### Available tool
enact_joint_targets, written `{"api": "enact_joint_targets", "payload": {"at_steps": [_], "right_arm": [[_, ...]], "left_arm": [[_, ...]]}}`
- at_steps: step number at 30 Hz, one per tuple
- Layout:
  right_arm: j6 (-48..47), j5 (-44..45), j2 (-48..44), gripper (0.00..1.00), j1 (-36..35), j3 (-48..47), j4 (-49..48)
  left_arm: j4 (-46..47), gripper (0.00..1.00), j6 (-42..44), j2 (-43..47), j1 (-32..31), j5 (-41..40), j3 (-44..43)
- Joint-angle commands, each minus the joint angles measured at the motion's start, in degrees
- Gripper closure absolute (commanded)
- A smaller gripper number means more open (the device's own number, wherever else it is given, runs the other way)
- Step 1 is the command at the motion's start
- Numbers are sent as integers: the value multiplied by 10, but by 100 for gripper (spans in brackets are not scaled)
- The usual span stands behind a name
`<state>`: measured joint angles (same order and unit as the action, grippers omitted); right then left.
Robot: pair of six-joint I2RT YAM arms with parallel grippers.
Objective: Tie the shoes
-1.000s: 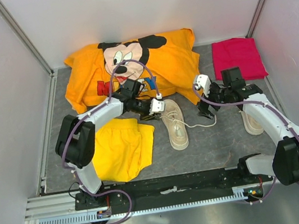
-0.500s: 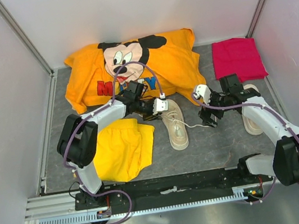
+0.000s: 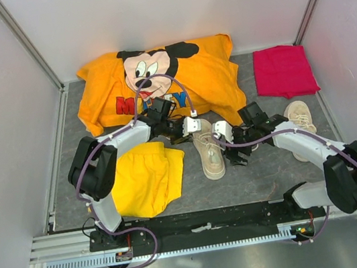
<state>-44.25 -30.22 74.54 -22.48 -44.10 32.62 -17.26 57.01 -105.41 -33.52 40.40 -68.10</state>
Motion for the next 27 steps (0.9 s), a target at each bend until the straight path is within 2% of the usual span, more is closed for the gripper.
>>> {"api": "enact_joint_targets", "payload": {"at_steps": [1, 5, 9, 19, 21, 24, 25, 27], "right_arm": [[11, 5, 23, 13, -22, 7, -53], [20, 2, 36, 12, -34, 6, -73], [29, 1, 46, 13, -50, 6, -98], [58, 3, 60, 12, -72, 9, -135], [57, 7, 59, 12, -72, 9, -134], [57, 15, 52, 11, -72, 7, -124], [59, 21, 47, 10, -72, 6, -119], [62, 26, 37, 9, -71, 2, -98]], "left_arm": [[18, 70, -20, -7, -7, 4, 5], [18, 69, -21, -12, -10, -3, 1], [16, 74, -27, -26, -10, -7, -14], [12, 75, -28, -33, -10, -7, -21], [13, 78, -29, -33, -10, -7, -22], [13, 88, -30, -30, -10, -8, -21], [13, 95, -30, -27, -10, -7, -20], [13, 98, -33, -17, -10, -2, -20]]}}
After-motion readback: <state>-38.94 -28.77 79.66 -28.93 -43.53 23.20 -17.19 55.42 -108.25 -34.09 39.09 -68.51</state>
